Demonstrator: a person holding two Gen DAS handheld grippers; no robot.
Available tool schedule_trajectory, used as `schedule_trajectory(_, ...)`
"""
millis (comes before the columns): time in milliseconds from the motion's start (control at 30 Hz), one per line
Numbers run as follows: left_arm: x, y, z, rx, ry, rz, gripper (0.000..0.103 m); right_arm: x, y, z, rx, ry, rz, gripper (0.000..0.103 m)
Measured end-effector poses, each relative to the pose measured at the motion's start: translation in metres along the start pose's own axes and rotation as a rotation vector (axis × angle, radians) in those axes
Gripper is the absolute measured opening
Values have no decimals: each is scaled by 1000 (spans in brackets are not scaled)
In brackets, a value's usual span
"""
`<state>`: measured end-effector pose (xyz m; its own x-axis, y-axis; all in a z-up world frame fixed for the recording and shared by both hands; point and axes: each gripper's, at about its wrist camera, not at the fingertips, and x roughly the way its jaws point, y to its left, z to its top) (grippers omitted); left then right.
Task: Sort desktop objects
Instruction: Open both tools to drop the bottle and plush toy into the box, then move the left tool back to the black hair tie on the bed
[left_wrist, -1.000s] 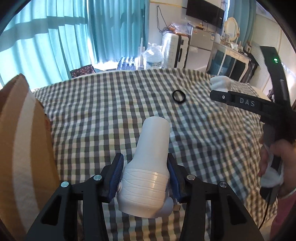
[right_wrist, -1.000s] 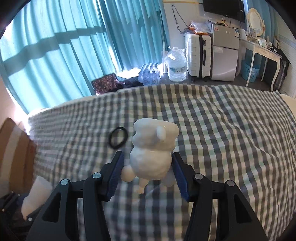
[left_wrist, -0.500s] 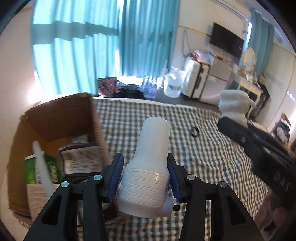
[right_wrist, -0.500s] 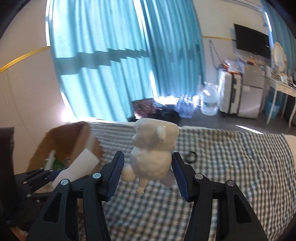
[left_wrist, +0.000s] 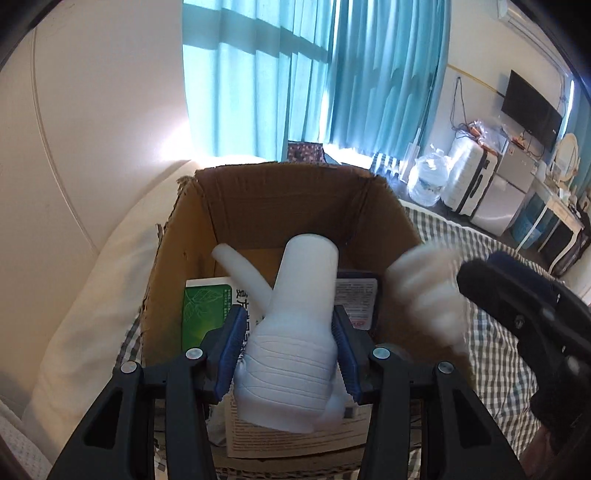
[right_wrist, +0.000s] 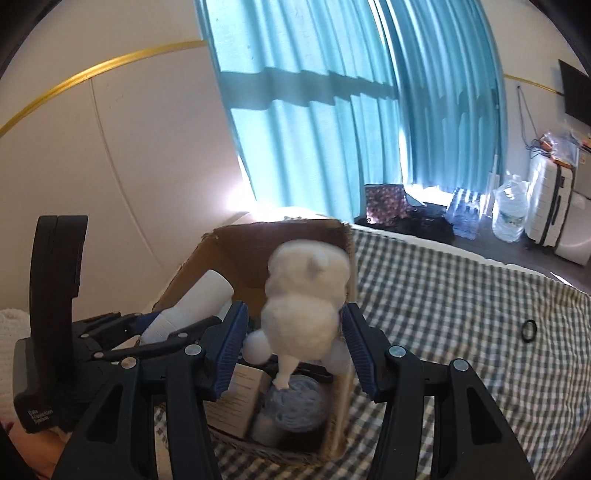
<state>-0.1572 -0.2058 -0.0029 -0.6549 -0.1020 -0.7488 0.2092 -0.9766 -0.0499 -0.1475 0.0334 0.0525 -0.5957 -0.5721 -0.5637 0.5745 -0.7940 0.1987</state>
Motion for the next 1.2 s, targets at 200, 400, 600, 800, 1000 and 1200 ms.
schedule_trajectory(200,5,-10,0,13,14,27,100,-12,0,7,12,-84,-21,88)
schedule_trajectory(400,-11,-27,1,-16,5,-48,100,-47,-49,7,108,-129,-121,89)
schedule_trajectory(600,-26,-85,-4,27,-26,-117,103,-95,-123,-13,226,-146,-284,89)
schedule_trajectory(800,-24,-164,-8,133,-9,-161,103,-146,-179,-33,237,-178,-518,89)
schedule_trajectory(1000,12,-236,-15,125,36,-148,103,-163,-234,-49,262,-192,-641,90)
schedule_trajectory(1200,75,-299,-17,127,73,-103,103,-142,-301,-60,320,-149,-614,90)
